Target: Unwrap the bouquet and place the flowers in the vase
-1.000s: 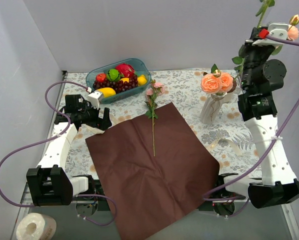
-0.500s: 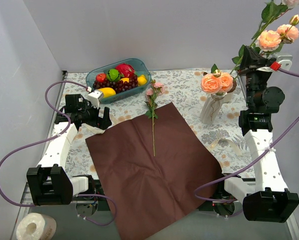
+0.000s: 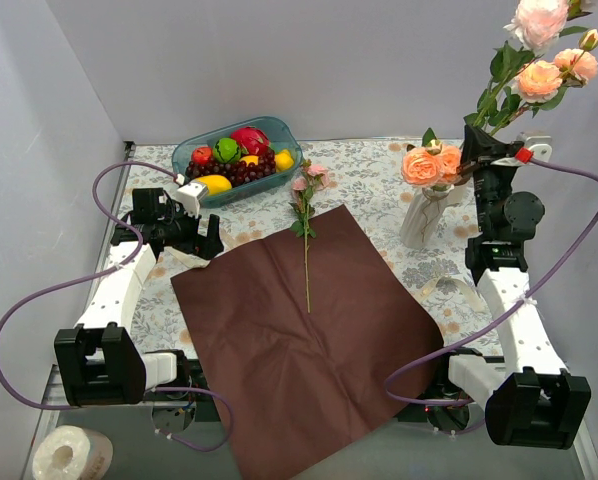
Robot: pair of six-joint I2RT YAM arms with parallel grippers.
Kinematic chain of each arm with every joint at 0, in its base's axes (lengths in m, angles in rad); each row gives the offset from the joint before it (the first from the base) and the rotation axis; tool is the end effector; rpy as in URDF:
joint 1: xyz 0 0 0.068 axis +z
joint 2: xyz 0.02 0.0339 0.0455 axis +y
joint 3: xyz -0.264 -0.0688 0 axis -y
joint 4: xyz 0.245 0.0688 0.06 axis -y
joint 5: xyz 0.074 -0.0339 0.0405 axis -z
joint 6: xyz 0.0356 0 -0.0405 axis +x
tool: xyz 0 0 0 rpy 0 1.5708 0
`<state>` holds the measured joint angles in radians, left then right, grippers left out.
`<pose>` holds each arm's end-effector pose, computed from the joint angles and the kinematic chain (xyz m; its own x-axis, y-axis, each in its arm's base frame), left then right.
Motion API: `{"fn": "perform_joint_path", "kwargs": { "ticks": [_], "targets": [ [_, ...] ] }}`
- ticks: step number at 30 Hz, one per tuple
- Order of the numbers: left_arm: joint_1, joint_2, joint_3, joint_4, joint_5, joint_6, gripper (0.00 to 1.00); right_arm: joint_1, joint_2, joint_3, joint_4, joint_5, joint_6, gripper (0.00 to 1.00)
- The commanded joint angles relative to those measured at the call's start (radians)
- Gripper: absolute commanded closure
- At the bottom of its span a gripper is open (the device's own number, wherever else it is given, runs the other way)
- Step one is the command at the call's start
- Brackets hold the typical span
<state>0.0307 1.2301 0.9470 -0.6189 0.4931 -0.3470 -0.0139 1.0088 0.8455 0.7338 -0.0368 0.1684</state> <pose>0.2495 -0.0092 0.2688 -0.8280 -0.3251 -0.4568 -0.0162 0.8283 -0.5601 0.2230 -0.0018 0.4154 0.5295 0.1601 -0.8331 -0.1073 0.9868 0.1215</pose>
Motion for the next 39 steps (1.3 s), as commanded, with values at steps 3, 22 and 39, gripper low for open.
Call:
{"fn": "perform_joint_path", "kwargs": {
  "ticks": [3,22,39],
  "targets": [
    [0.006,0.0,0.004,0.019,-0.005,0.013,0.02,-0.006,-0.027,-0.031,0.105,0.003,-0.036,0.99],
    [0.006,0.023,0.03,0.007,-0.011,0.013,0.02,-0.006,0.001,-0.192,0.213,0.003,-0.076,0.99],
    [0.006,0.019,0.039,0.001,-0.018,0.016,0.02,-0.004,-0.016,-0.25,0.125,0.031,-0.064,0.16]
  ]
}}
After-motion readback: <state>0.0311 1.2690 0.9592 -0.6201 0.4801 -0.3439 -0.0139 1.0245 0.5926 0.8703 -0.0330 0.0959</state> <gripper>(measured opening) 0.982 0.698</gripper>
